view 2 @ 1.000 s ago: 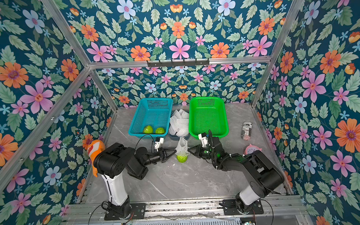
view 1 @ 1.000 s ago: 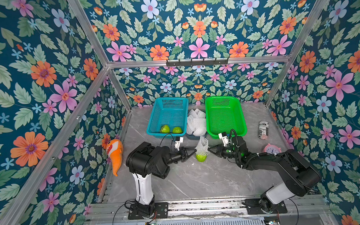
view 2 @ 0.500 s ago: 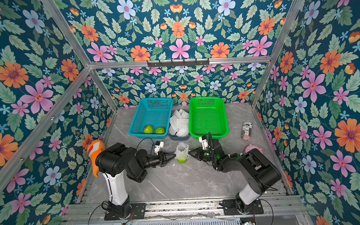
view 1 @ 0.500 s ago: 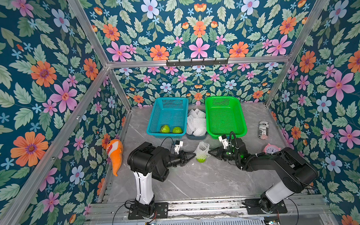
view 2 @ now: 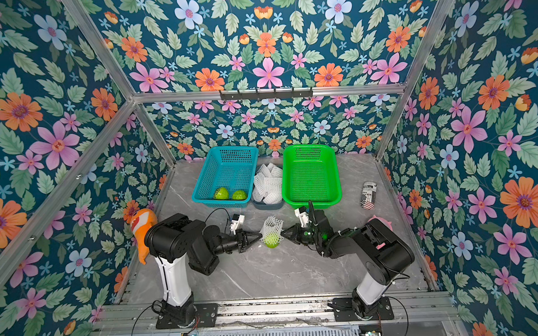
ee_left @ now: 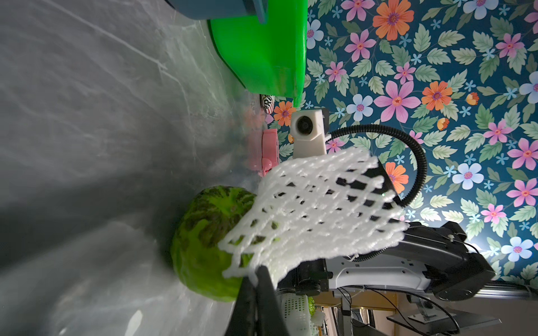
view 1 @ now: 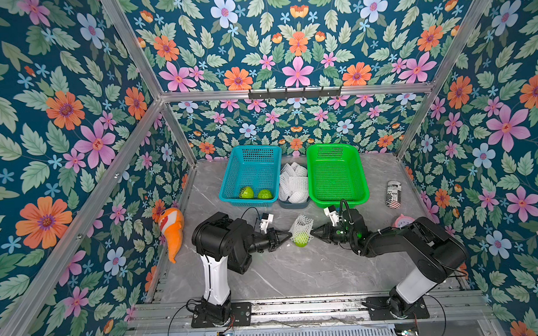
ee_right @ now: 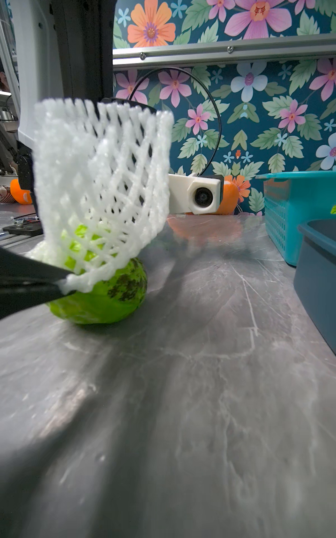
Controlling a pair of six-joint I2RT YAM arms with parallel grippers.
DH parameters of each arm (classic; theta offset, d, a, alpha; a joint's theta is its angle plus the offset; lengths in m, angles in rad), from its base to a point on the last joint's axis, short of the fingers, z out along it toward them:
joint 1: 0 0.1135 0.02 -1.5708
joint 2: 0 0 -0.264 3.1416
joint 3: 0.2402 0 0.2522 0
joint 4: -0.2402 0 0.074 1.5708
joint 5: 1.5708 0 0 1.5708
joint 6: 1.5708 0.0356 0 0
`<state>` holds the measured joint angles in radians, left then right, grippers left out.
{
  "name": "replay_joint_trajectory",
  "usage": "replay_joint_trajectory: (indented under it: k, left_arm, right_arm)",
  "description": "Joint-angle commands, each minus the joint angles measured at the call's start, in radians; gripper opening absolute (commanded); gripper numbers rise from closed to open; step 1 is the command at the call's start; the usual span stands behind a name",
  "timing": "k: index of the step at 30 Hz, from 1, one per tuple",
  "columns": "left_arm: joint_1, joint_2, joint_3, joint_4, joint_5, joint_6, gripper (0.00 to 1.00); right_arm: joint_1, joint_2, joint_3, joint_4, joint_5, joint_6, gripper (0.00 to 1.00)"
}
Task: Sleeve custard apples in foam nets
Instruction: Put on the foam net on the custard apple.
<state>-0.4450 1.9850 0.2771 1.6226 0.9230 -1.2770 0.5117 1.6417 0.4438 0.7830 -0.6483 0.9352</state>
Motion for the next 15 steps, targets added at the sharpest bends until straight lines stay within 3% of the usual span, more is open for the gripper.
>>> replay_joint_trajectory:
  k: [1,15]
  left_arm:
    - [-0.004,-0.005,-0.009,0.097,0.029,0.023,0.0]
    - [-0.012,0.022,-0.046,0.097,0.039,0.054,0.0]
  right_arm:
    - [0.004,-0.011,-0.012,0.001,0.004,-0.032,0.0]
    - [0.021,-0.042,-0.015,-0.109,0.039,-0.107,0.0]
